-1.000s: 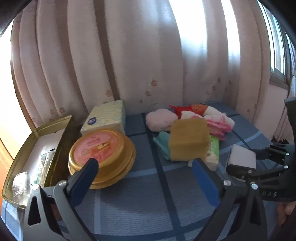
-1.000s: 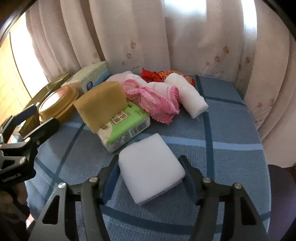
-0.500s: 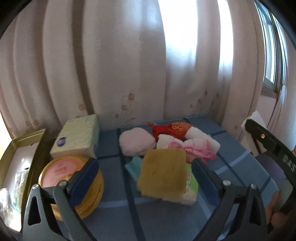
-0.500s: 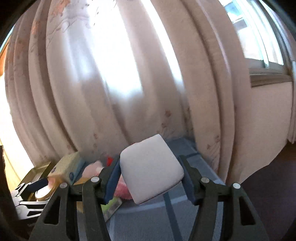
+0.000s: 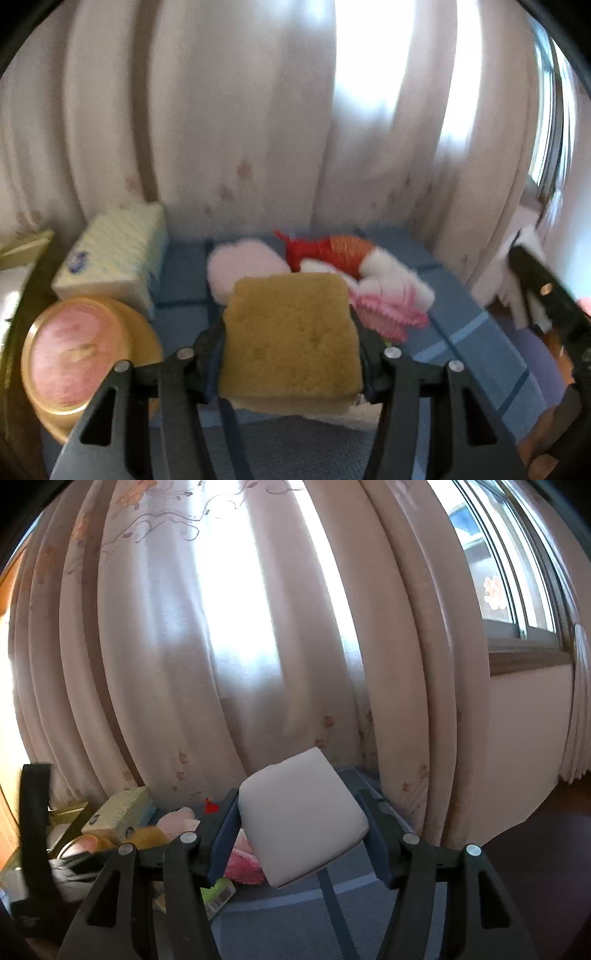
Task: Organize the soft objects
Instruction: 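Carry the yellow sponge and white sponge over the gold tin tray with both tools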
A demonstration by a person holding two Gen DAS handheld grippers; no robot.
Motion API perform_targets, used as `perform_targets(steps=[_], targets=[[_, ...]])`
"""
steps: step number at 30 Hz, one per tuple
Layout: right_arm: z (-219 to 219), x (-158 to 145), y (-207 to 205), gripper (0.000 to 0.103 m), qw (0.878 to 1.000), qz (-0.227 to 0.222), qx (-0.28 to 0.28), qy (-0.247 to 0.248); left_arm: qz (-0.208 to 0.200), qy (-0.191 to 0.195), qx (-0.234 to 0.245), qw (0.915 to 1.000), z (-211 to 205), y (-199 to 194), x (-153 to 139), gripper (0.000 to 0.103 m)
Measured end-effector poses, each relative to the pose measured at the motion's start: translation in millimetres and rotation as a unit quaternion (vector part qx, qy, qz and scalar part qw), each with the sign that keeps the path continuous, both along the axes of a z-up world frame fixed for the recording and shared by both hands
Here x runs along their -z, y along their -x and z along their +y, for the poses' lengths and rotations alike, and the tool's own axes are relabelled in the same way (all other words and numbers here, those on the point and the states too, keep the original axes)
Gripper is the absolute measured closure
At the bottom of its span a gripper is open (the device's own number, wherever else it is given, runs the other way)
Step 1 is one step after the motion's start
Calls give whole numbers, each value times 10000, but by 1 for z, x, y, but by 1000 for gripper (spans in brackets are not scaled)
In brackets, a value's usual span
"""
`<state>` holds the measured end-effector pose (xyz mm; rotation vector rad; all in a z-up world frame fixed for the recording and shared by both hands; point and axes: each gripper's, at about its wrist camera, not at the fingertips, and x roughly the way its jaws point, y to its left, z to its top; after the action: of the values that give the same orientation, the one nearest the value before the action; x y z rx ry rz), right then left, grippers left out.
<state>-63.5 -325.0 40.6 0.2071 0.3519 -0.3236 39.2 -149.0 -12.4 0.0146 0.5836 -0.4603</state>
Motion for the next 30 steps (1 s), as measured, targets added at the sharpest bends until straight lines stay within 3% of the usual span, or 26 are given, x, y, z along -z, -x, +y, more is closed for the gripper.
perform_targets(steps=[4,8,30], targets=[[1,0,0,39,10000,-9,40,72,-700,-46,-188,9974,5,27,-11,48],[1,-1,3,39,9998,-23,160,121,-1017,-175,-257,9943,4,42,-14,48],[45,-2,1,39,9993,-75,185,323,-1101,-151,-608,9919,53,46,-16,48]])
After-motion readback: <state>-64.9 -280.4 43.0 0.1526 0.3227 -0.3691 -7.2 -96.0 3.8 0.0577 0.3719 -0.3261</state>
